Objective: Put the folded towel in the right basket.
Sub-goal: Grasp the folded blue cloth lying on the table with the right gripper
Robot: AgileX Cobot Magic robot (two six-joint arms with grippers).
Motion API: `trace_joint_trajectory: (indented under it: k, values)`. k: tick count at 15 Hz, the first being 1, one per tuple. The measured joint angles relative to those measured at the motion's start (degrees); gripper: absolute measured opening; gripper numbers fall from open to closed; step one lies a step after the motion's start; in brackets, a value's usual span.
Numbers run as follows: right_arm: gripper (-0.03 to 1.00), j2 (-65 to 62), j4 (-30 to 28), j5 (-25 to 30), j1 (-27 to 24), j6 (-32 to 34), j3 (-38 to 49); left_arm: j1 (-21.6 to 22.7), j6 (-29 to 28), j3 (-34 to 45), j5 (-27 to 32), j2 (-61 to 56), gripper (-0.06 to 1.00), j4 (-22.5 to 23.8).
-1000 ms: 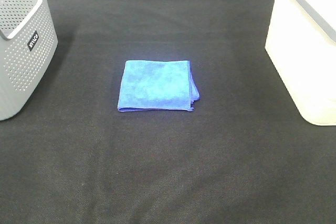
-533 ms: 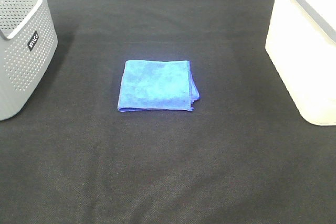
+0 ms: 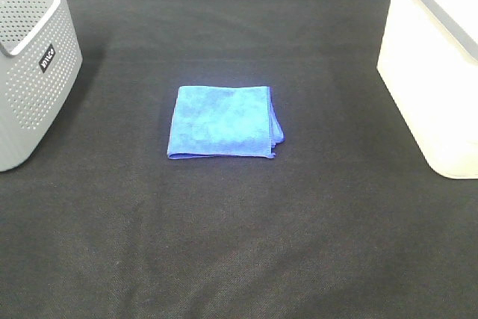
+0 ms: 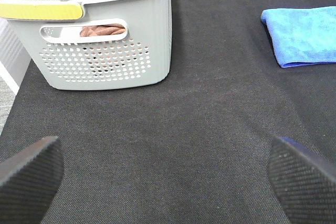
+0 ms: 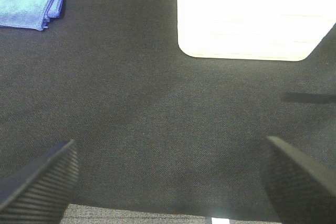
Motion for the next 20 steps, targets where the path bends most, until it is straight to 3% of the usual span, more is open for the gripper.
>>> trace_joint_trajectory:
  k: [20]
  values:
    - [0.9, 0.0, 0.0, 0.0, 0.0, 0.63, 0.0, 0.0, 0.0, 0.0, 0.0, 0.0, 0.99, 0.0]
